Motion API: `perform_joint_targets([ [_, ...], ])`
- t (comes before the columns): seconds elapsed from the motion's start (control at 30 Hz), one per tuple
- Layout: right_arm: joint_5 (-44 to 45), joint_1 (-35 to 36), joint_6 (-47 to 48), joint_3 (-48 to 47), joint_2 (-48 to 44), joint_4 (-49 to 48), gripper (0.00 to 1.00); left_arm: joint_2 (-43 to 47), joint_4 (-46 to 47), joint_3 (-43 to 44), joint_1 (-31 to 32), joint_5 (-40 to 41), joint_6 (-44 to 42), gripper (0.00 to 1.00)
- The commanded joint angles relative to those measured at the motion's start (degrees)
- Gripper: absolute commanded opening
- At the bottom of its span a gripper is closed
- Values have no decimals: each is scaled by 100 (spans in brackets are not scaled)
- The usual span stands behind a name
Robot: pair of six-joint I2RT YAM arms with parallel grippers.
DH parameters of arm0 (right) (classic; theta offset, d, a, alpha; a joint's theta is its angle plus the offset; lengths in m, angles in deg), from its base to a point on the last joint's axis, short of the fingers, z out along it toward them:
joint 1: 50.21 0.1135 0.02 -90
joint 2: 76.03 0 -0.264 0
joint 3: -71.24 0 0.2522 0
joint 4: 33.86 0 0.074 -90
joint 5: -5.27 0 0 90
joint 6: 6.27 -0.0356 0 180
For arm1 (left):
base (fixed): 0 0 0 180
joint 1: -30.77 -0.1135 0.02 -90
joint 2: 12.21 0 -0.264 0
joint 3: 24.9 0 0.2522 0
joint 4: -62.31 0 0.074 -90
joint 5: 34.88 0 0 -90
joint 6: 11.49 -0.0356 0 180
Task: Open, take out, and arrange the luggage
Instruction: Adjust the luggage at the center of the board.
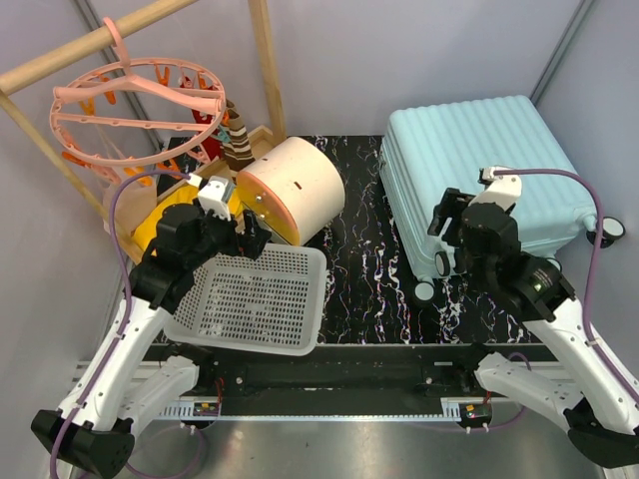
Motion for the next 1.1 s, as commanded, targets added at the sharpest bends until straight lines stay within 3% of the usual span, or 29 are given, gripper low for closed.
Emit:
perform_joint_targets([
  [0.0, 100, 28, 239, -118, 406, -459, 77, -28, 262, -13, -32, -154, -84, 99],
  [0.07, 250, 28, 493, -223, 713, -486, 80, -37, 262, -22, -32, -163, -92, 99],
  [0.1, 399, 28, 555, -372, 837, -477, 88, -37, 270, -31, -24, -163, -101, 99],
  [0.2, 313, 10, 784, -749, 1285, -486, 97, -46, 244, -48, -24, -154, -110, 99],
  [0.33, -652, -559, 794, -1102, 1961, -276, 99, -19, 244, -57, -32, -163, -128, 99],
  [0.43, -856, -816, 566, -1243, 2305, 101, 96, 16, 244, -92, -32, -128, -163, 99],
  [0.77, -1138, -807, -164, -892, 786, 1884, 90, -107, 261, -83, -24, -260, -163, 99],
  [0.97, -1665, -807, -226, -128, 548, 1651, 89, -107, 630, -22, -32, -488, 13, 99],
  [1.07, -1439, -816, -138, 258, 618, 1361, 87, -116, 710, 74, -24, -655, 101, 99],
])
